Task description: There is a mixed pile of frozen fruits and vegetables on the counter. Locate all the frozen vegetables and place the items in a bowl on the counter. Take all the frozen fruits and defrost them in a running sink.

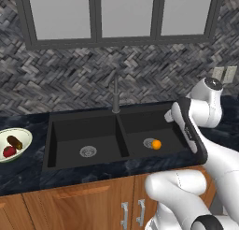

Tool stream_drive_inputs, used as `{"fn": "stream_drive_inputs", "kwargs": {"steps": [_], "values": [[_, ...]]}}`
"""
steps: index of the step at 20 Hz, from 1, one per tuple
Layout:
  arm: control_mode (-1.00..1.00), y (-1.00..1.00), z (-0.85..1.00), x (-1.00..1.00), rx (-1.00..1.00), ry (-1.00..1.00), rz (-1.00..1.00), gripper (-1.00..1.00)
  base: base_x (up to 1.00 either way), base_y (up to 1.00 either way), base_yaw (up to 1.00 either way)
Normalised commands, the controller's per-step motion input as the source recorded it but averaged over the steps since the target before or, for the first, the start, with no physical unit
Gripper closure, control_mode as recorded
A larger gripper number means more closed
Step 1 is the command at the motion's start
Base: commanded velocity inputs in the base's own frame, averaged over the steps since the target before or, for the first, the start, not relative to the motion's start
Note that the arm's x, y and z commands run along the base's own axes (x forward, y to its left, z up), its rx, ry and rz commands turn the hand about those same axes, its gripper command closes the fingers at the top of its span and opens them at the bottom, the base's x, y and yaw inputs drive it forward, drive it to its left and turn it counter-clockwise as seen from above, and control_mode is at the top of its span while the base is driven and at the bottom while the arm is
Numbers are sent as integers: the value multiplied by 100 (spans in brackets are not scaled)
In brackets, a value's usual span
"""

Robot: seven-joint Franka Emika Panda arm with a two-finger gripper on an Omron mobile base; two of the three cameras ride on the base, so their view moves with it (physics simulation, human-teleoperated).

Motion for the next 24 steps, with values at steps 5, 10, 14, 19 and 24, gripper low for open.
{"fn": "stream_drive_inputs", "kwargs": {"steps": [5, 10, 14, 19, 24], "values": [[-100, 0, -21, 20, 0, 0, 0, 100, 0, 0, 0], [-100, 0, -23, 18, 0, 0, 0, 100, 0, 0, 0], [-100, 0, -22, 16, 0, 0, 0, 100, 0, 0, 0], [-100, 0, -24, 13, 0, 0, 0, 100, 0, 0, 0], [-100, -4, -22, 10, 0, 0, 0, 100, 0, 0, 0]]}}
